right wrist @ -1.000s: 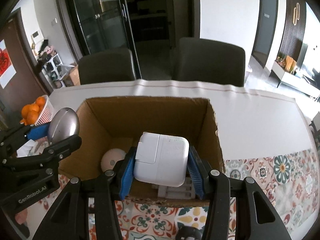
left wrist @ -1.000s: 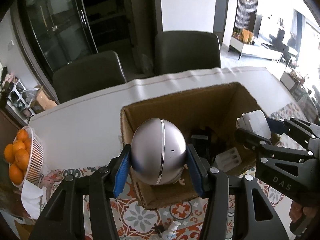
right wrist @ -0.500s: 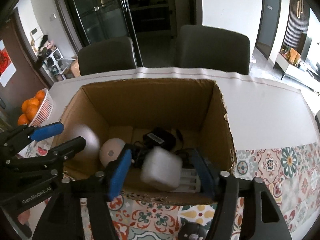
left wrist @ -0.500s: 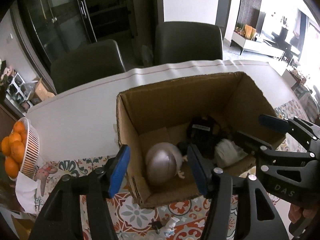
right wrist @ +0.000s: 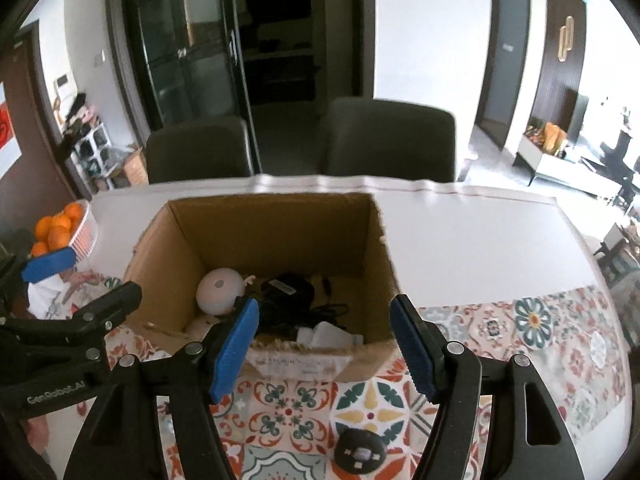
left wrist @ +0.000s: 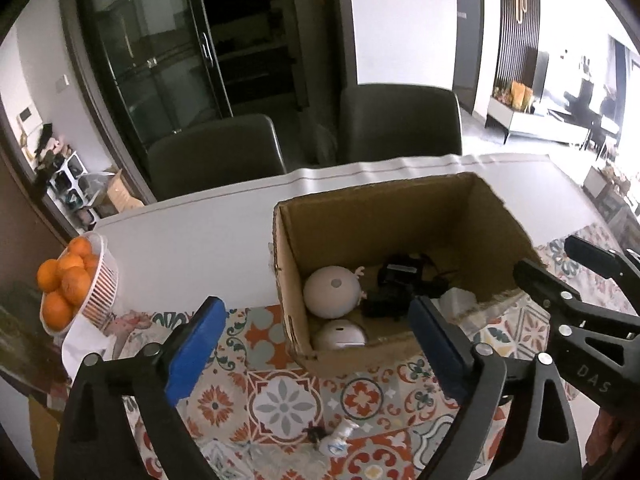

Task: Organize rigid objects
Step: 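Move the right tool to the black round puck while the left tool approaches the white figurine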

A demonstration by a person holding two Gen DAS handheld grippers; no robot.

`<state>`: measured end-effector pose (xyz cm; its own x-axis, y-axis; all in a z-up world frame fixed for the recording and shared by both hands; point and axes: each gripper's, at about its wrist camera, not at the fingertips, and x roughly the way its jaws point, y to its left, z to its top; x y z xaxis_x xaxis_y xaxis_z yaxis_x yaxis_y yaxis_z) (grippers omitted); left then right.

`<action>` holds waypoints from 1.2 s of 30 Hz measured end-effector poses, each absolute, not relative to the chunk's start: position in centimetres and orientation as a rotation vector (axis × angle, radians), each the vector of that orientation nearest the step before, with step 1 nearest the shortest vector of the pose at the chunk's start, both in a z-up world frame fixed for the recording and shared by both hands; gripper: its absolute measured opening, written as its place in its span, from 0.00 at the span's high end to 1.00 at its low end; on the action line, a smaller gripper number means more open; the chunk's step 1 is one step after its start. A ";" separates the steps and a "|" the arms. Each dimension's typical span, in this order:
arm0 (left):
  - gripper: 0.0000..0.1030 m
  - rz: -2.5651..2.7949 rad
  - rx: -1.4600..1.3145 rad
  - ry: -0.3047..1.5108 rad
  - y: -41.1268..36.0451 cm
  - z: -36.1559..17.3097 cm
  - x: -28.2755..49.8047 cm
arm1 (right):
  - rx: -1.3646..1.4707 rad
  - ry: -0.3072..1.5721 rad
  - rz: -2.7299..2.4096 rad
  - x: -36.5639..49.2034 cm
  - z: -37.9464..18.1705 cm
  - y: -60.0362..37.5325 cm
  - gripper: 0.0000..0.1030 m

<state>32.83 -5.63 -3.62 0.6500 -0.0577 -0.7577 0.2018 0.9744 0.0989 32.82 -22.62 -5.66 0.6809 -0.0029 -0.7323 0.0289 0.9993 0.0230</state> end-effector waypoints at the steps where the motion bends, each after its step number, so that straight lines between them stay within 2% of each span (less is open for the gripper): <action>1: 0.06 -0.143 0.182 0.838 -5.6 -3.4 32.1 | 0.032 0.803 -0.028 32.1 -5.2 -22.7 0.30; 12: 0.00 -0.161 0.182 0.820 -6.6 -4.1 27.8 | 0.025 0.726 -0.088 26.2 -4.7 -23.6 0.28; 36: 0.00 -0.163 0.197 1.030 -7.6 -13.3 25.1 | 0.073 0.896 -0.067 23.5 -13.9 -24.7 0.28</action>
<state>25.14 -7.57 -13.28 0.5056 -0.0418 -0.8617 0.2267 0.9702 0.0859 23.48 -24.70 -13.87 0.6232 -0.0279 -0.7816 0.0892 0.9954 0.0356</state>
